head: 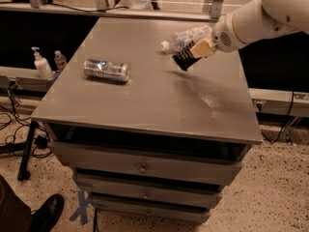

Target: Move rxbar chocolate near blue plastic bottle

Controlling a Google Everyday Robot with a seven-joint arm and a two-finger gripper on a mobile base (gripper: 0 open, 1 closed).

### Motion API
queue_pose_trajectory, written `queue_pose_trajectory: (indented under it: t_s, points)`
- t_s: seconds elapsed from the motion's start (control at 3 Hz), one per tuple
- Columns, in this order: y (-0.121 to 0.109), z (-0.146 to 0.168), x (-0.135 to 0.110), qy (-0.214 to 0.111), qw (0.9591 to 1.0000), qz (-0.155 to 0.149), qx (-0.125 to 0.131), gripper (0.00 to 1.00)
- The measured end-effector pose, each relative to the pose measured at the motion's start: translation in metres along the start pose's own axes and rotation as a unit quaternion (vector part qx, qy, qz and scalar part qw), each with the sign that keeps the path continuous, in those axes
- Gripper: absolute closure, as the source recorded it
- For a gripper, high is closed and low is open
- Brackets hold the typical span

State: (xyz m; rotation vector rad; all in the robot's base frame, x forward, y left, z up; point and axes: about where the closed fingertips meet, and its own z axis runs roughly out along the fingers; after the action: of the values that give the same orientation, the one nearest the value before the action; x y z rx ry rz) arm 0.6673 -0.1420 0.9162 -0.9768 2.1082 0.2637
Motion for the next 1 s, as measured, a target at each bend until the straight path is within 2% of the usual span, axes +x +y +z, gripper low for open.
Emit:
queue_pose_trajectory:
  t_s: [0.33, 0.67, 1.0]
  points:
    - [-0.028, 0.025, -0.013, -0.009, 0.9995, 0.005, 0.031, 1.0]
    - [-0.053, 0.044, -0.013, -0.002, 0.9984, 0.018, 0.053, 1.0]
    - [-0.069, 0.056, -0.009, 0.01, 0.9973, 0.03, 0.066, 0.83]
